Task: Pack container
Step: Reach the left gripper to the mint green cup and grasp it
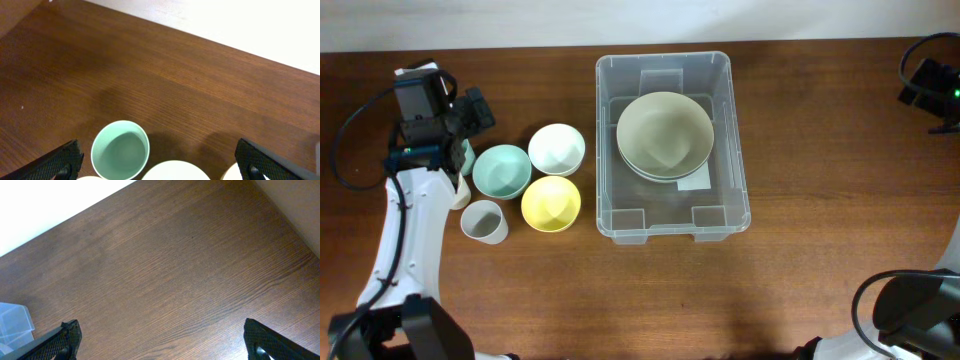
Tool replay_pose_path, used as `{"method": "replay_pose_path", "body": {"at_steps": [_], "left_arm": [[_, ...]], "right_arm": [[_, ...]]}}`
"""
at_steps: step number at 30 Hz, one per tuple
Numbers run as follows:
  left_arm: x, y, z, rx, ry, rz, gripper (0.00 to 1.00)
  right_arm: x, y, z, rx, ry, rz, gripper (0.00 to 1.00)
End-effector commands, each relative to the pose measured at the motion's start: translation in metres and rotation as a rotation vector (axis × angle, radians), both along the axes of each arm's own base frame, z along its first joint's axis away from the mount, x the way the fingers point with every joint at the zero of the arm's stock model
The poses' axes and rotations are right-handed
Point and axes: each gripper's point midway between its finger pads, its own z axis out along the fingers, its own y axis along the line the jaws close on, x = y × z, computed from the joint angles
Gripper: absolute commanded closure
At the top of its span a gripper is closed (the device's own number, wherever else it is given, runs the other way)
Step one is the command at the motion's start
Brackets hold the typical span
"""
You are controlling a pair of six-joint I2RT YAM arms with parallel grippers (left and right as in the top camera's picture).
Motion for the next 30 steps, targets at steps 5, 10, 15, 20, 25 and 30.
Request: {"method": "replay_pose_path", "body": {"at_steps": [5, 10, 15, 20, 25, 30], "left_arm": [[0.014, 0.002, -0.062, -0.043, 0.118, 0.003, 0.01], [0.012, 0.014, -0.089, -0.001, 0.183, 0.056, 0.0], [0.012, 0.017, -0.114, 0.007, 0.233, 0.069, 0.01], [0.014, 0.018, -0.145, 0.001, 0.285, 0.069, 0.01], [0.019, 0.019, -0.145, 0.004, 0.264, 0.069, 0.18], [0.022, 0.019, -0.142, 0.007, 0.246, 0.071, 0.47]], "right_arm": [[0.0, 0.0, 0.002, -0.001, -0.004, 0.002, 0.01], [0.0, 0.0, 0.002, -0.001, -0.004, 0.002, 0.01], [0.0, 0.0, 0.002, -0.001, -0.004, 0.002, 0.01], [0.0, 0.0, 0.002, -0.001, -0.004, 0.002, 0.01], [0.0, 0.0, 0.002, -0.001, -0.004, 0.002, 0.01], [0.0, 0.0, 0.002, -0.001, -0.004, 0.002, 0.01]]}}
